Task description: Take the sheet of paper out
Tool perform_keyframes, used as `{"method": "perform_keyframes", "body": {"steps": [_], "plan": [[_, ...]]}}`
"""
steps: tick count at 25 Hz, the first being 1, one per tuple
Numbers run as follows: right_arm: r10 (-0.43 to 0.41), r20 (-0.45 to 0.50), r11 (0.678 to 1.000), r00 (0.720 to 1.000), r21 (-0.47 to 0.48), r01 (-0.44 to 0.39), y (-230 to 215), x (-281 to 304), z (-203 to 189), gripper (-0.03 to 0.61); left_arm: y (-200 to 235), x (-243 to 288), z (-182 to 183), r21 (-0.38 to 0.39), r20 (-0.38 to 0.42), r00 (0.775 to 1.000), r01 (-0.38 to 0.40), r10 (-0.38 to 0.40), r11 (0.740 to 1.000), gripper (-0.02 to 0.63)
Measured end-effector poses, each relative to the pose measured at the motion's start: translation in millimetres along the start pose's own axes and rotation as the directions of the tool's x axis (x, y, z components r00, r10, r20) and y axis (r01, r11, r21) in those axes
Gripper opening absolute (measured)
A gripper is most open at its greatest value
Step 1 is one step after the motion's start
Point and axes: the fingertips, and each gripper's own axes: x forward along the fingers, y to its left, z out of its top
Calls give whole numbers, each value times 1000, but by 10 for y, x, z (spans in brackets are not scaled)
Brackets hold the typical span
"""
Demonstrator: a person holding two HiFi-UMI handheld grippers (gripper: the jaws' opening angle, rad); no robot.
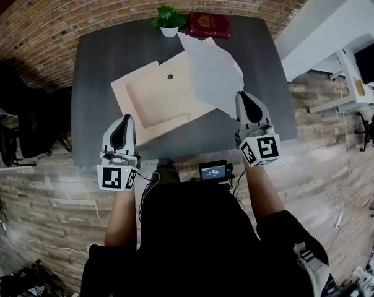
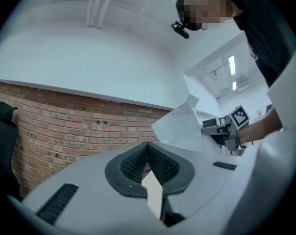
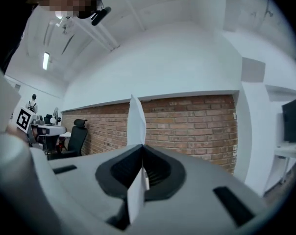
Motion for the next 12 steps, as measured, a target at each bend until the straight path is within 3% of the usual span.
{"method": "perform_keyframes", "body": {"steps": [12], "plan": [[86,71,996,994,29,-88,230,-1274,-17,6,-1095,-874,239,-32,8,999,-50,50,998,-5]]}}
